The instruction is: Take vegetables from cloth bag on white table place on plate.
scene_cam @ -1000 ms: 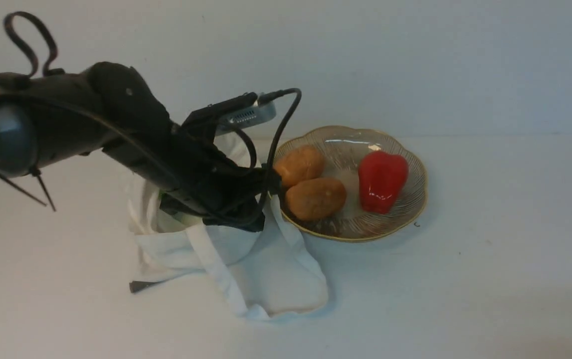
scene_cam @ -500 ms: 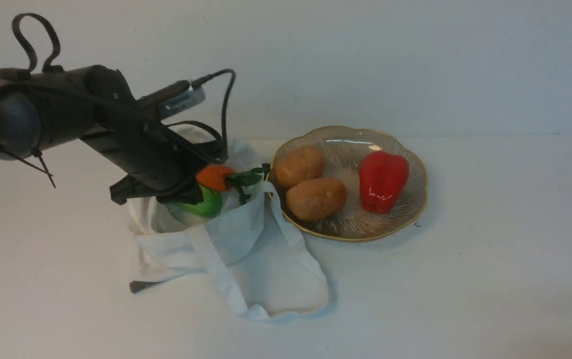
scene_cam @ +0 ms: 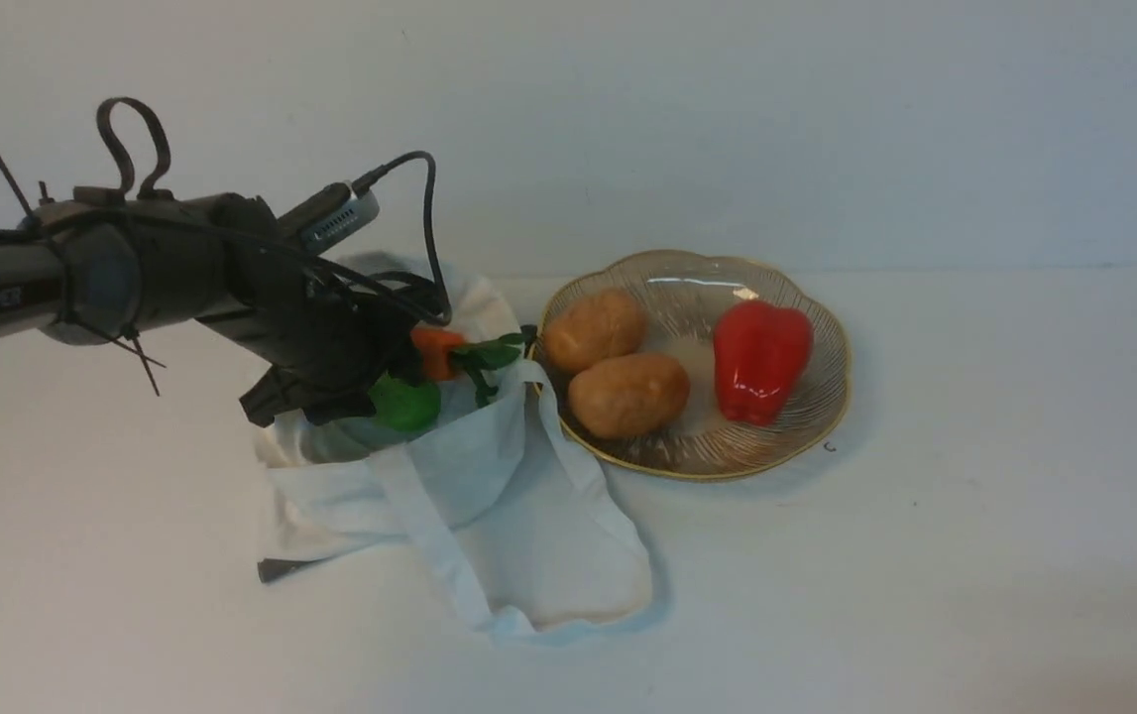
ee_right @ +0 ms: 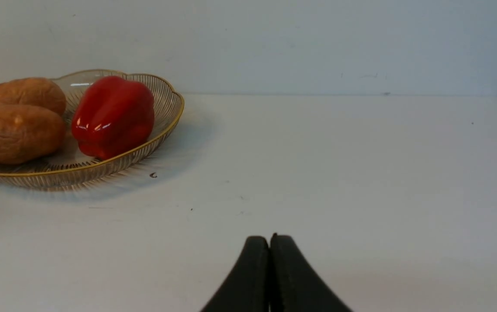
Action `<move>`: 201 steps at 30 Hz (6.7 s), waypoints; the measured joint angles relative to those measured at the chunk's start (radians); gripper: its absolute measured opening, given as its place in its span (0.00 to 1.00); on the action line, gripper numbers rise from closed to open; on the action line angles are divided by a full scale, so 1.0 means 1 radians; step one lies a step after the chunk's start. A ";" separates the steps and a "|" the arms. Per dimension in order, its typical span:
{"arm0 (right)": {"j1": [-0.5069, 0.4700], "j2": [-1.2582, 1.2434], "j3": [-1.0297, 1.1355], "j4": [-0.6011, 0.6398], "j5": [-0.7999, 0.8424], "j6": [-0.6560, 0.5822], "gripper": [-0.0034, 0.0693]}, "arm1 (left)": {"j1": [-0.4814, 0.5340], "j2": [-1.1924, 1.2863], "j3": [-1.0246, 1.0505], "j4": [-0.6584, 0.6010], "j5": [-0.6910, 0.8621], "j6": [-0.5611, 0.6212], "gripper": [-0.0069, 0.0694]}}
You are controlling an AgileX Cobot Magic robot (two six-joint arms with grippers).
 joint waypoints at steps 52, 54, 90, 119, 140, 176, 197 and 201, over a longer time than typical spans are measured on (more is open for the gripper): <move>0.000 0.000 0.000 0.000 0.000 0.012 0.03 | -0.318 -0.244 -0.112 -0.200 0.431 0.473 0.58; 0.000 0.000 0.000 0.000 0.000 0.012 0.03 | -0.364 -0.163 -0.160 -0.182 0.438 0.469 0.58; 0.000 0.000 0.000 0.000 0.000 0.012 0.03 | -0.410 0.115 -0.699 0.151 0.484 0.275 0.77; 0.000 0.000 0.000 0.000 0.000 0.012 0.03 | -0.411 -1.468 0.648 0.081 0.231 0.522 0.08; 0.000 0.000 0.000 0.000 0.000 0.012 0.03 | -0.411 -1.625 0.807 0.052 -0.011 0.527 0.08; 0.000 0.000 0.000 0.001 0.000 0.003 0.03 | 0.009 -1.723 1.138 0.252 -0.217 0.527 0.08; 0.000 0.000 0.000 0.001 0.000 0.004 0.03 | 0.138 -2.014 1.364 0.276 -0.186 0.563 0.08; 0.000 0.000 0.000 0.001 0.000 0.004 0.03 | 0.144 -2.017 1.364 0.276 -0.157 0.563 0.08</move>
